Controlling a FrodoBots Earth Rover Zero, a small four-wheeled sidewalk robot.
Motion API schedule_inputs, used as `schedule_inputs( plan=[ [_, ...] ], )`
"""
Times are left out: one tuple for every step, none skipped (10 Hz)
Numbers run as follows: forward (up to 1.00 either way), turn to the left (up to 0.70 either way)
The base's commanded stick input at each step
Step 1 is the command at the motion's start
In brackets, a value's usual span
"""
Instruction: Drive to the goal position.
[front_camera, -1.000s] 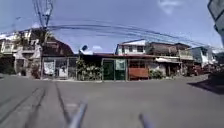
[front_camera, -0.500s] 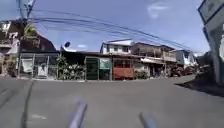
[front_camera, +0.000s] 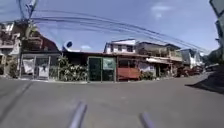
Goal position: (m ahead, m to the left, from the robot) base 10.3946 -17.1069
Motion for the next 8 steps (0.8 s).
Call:
schedule_inputs(
  plan=[
    [1.0, -0.4],
    [1.0, -0.4],
    [1.0, -0.4],
    [1.0, -0.4],
    [1.0, -0.4],
    [1.0, -0.4],
    [1.0, -0.4],
    [1.0, -0.4]
  ],
)
